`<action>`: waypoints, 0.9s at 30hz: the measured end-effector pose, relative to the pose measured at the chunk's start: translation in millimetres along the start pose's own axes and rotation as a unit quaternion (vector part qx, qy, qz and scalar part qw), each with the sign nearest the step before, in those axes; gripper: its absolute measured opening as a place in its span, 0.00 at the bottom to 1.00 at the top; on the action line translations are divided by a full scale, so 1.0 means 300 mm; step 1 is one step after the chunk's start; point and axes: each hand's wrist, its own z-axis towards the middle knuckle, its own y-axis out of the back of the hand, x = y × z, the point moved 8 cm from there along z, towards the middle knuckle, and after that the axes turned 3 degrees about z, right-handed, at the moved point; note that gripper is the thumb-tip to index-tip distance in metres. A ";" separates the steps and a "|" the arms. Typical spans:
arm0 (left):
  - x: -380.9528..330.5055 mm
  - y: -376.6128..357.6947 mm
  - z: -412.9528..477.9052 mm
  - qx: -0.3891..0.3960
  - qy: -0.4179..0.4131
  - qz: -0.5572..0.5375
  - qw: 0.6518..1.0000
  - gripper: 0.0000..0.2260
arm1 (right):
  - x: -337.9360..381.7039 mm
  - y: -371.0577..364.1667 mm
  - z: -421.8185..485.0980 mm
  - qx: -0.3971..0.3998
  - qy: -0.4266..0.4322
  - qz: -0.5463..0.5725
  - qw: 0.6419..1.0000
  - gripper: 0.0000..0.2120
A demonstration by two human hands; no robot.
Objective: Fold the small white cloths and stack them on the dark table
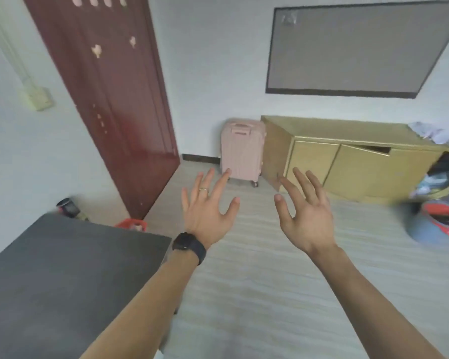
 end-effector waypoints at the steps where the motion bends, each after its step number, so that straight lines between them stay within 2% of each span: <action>1: -0.099 -0.035 0.076 -0.001 -0.029 -0.011 1.000 0.28 | -0.088 0.056 0.037 -0.014 -0.018 -0.011 1.000 0.20; 5: -0.456 -0.188 0.347 -0.011 -0.138 -0.069 0.988 0.26 | -0.426 0.250 0.169 -0.050 -0.082 -0.064 0.993 0.21; 8: -0.680 -0.338 0.533 -0.013 -0.193 -0.065 0.979 0.24 | -0.669 0.360 0.280 -0.076 -0.103 -0.111 0.986 0.21; 15: -1.070 -0.744 0.999 0.002 -0.234 -0.078 0.969 0.21 | -1.238 0.476 0.574 -0.114 -0.170 -0.154 0.967 0.20; 19: -1.274 -0.977 1.254 0.039 -0.244 -0.079 0.966 0.21 | -1.527 0.500 0.738 -0.128 -0.200 -0.157 0.959 0.20; 27: -1.701 -1.414 1.650 0.070 -0.289 -0.079 0.952 0.22 | -2.129 0.526 1.012 -0.135 -0.227 -0.165 0.950 0.22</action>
